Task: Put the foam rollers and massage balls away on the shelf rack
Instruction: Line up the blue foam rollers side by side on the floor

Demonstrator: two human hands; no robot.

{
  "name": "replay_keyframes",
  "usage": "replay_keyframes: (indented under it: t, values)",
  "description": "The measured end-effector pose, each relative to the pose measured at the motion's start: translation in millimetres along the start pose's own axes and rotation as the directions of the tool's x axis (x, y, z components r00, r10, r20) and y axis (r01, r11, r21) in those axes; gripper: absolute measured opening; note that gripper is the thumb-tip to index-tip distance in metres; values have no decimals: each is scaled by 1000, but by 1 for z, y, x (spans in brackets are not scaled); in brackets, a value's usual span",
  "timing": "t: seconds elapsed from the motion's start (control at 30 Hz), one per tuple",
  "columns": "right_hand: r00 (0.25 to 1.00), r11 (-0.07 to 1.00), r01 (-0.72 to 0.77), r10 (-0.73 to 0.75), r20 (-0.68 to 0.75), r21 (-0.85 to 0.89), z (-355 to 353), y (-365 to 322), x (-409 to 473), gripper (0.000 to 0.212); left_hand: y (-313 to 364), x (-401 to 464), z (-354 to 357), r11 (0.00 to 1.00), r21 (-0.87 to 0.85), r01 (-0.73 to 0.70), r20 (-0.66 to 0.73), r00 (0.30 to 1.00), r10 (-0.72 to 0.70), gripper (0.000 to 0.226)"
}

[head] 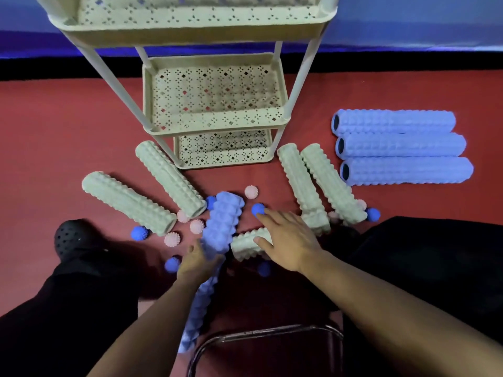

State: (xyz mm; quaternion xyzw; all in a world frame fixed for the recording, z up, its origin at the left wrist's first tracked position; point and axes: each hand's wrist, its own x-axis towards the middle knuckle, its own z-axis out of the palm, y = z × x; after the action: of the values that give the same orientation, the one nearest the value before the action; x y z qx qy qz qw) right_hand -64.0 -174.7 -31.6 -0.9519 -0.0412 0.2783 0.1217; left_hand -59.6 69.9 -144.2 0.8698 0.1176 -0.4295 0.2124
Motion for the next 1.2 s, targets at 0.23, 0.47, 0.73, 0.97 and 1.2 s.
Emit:
replay_keyframes:
  t: [0.23,0.47,0.73,0.97,1.2]
  values:
    - [999,999,-30,28,44,44,9,2,2,69,-4,19,10,987,-133,89,8,996,-89,102]
    - [996,986,-84,81,25,147,0,3,-6,67,9,-4,-15,979,-202,-26,-46,999,17,74]
    - [945,457,-232,313,89,858,-72,-1,-47,42,114,-61,-65,911,-213,-354,-85,935,344,68]
    - [917,-30,-171,359,171,985,-97,65,-76,61,250,-119,-66,753,-76,-653,-122,756,643,53]
    - [894,-223,33,443,71,974,-130,154,-78,48,358,-126,-33,561,146,-815,-142,544,827,76]
